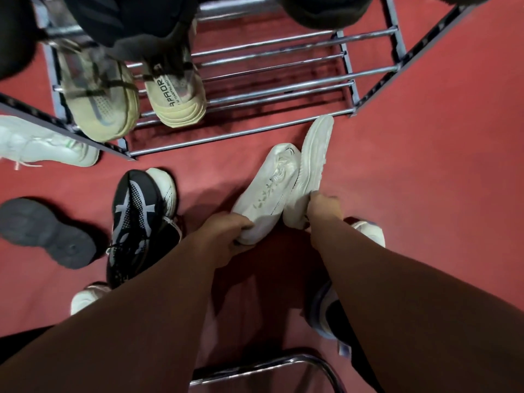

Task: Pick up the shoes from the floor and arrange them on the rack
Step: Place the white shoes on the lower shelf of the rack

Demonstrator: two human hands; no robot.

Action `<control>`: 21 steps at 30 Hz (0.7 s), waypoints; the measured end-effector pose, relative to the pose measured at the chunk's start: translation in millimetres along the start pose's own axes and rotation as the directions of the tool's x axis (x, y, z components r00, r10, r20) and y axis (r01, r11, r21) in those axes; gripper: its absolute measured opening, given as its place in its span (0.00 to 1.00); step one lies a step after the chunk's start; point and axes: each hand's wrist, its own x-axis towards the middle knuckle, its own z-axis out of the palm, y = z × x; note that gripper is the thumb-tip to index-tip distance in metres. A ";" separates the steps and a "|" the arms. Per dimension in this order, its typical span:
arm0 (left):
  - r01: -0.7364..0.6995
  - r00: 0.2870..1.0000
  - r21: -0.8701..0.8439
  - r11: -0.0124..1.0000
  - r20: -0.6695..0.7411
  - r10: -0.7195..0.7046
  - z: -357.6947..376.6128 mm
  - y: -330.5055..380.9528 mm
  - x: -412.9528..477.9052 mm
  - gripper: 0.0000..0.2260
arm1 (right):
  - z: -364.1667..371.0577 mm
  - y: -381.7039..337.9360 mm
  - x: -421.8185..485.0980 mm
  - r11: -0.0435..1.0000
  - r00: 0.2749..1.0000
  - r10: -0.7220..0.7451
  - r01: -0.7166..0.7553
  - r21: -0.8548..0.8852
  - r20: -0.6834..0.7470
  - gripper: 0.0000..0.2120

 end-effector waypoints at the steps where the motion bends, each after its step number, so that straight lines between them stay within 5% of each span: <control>1: 0.002 1.000 0.000 1.000 0.017 -0.002 0.3 -0.5 -1.8 0.16 | 0.7 -0.4 -6.2 0.998 0.998 0.055 -0.056 0.025 0.025 0.21; 5: -0.003 0.998 -0.002 1.000 0.058 0.003 2.4 -0.4 -6.4 0.15 | 1.2 3.7 -20.0 0.963 0.968 0.210 -0.229 0.144 0.137 0.10; 9: 0.013 0.998 -0.023 1.000 0.059 -0.012 5.6 -0.6 -10.2 0.15 | 2.8 4.4 -17.9 0.914 0.936 0.272 -0.324 0.245 0.221 0.17; 21: -0.038 0.996 0.072 0.997 0.083 0.032 13.3 29.3 -61.2 0.11 | -39.7 -34.4 -44.9 0.969 0.902 0.209 -0.243 0.045 0.376 0.15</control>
